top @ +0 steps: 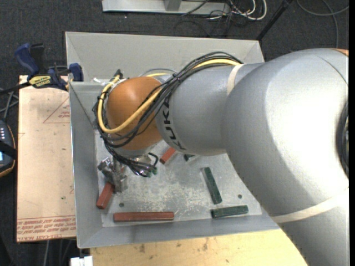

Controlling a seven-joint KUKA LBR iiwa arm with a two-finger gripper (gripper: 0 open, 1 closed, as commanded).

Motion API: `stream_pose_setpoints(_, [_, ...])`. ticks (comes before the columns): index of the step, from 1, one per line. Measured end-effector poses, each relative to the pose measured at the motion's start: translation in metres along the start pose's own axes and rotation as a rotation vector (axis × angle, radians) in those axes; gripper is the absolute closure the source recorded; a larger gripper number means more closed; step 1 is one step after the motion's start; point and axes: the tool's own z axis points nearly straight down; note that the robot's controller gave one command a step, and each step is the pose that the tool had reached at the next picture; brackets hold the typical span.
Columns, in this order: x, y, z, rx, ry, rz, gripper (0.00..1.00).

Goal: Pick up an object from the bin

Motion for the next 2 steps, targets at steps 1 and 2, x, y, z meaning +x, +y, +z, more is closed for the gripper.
stream_pose_setpoints(1, [-0.014, -0.012, -0.054, -0.002, 0.004, 0.022, 1.0])
stream_pose_setpoints(2, [0.061, 0.032, -0.269, -0.001, -0.004, 0.025, 1.0])
